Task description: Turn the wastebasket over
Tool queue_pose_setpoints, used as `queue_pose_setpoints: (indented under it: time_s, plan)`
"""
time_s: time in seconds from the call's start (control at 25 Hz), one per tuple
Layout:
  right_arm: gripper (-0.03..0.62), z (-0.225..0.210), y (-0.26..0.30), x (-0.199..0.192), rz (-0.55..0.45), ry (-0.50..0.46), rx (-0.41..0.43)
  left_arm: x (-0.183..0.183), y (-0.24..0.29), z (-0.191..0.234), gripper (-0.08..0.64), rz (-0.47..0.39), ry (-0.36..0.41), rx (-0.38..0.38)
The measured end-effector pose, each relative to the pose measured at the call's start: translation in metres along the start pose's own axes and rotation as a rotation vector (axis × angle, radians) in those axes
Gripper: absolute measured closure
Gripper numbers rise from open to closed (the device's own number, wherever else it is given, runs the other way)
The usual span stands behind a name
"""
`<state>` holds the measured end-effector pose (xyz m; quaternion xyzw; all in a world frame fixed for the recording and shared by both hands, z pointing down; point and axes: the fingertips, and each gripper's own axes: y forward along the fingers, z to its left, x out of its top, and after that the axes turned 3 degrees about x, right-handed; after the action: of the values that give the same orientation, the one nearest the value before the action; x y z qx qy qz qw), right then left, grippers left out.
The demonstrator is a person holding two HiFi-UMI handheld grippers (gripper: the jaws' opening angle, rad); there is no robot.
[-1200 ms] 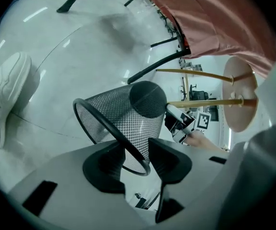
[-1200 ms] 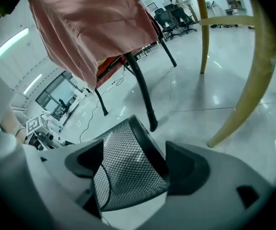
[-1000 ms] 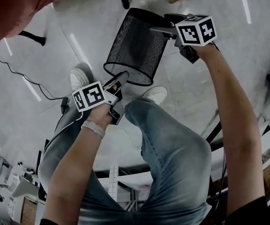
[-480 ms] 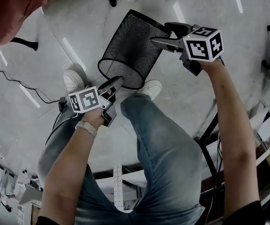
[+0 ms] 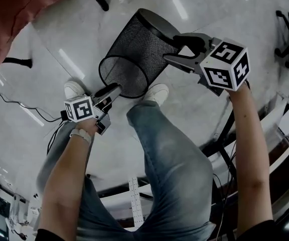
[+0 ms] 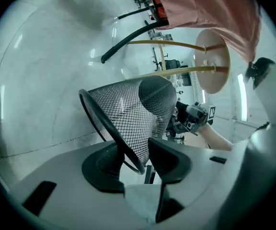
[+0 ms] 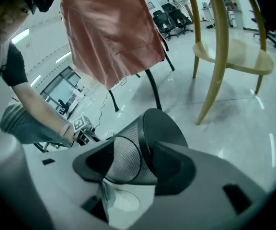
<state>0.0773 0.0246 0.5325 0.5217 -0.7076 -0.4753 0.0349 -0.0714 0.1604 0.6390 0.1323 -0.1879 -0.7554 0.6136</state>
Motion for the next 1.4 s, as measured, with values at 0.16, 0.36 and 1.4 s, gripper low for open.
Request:
queue_pose_setpoints:
  time_s: [0.16, 0.36, 1.4]
  plan:
    - [0.419, 0.012, -0.008, -0.016, 0.028, -0.004, -0.027, -0.008, -0.006, 0.011, 0.396, 0.080, 0.057, 0.011]
    - [0.522, 0.045, -0.008, -0.030, 0.063, -0.045, -0.031, -0.029, -0.017, 0.029, 0.376, 0.192, 0.073, 0.048]
    - [0.525, 0.184, 0.074, -0.050, 0.228, -0.335, -0.162, -0.031, -0.077, 0.044, 0.330, 0.412, 0.193, 0.356]
